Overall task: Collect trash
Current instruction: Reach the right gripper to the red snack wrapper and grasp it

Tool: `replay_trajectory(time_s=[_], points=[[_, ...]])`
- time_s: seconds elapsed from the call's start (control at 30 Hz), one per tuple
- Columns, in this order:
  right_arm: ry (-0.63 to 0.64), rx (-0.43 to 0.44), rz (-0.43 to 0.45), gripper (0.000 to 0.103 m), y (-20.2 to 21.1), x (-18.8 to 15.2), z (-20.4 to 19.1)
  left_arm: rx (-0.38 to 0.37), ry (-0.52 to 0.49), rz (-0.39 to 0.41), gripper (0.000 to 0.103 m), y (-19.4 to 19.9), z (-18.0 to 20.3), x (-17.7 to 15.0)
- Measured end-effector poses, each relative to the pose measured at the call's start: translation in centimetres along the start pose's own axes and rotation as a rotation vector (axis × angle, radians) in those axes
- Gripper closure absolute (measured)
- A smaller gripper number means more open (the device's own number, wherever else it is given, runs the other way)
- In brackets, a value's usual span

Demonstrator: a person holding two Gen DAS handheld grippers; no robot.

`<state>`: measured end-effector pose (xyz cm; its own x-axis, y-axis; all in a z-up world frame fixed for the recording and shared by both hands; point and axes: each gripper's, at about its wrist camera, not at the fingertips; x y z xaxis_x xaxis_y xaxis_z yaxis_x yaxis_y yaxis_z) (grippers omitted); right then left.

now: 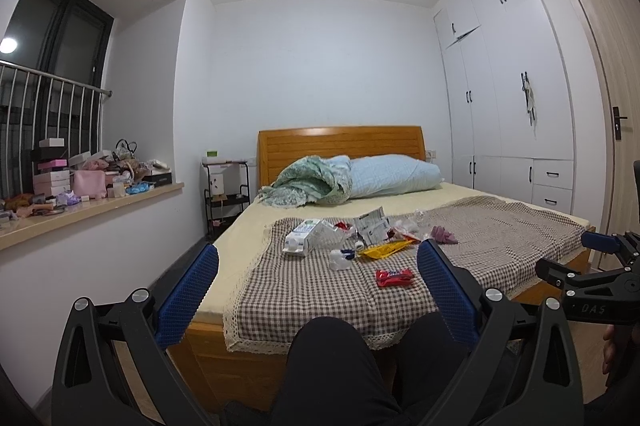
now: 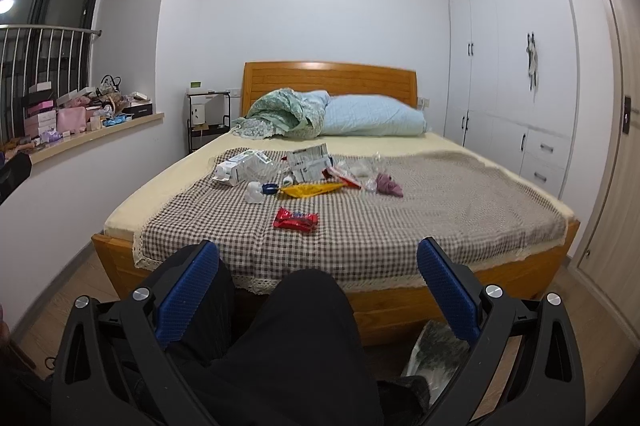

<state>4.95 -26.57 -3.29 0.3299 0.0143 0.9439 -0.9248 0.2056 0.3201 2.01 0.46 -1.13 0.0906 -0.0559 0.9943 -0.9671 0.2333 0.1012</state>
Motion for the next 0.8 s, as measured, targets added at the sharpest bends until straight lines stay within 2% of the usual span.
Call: replay_trajectory(time_s=[0.47,0.67,0.8], points=[[0.062,-0.017,-0.112,0.008,-6.4,-0.8,-0.6,0.014,0.009,-0.127,0.007,-7.0,-1.1,-1.6],[0.044,-0.018,-0.180,0.008,-11.3,-0.4,-1.4,0.018,0.022,-0.189,0.007,-11.2,-2.2,-2.7],[0.050,-0.014,-0.195,0.008,-14.6,0.4,-2.2,0.012,0.037,-0.225,0.007,-14.4,-2.8,-3.5]])
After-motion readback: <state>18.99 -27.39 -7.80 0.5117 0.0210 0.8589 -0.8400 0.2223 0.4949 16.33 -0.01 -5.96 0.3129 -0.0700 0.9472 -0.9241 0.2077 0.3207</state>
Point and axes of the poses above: each gripper's, at about its wrist camera, not at the fingertips, and y roughly against the way its jaws point, z to its right, x to its top, and after that the axes turned 13 degrees about -x, right-handed
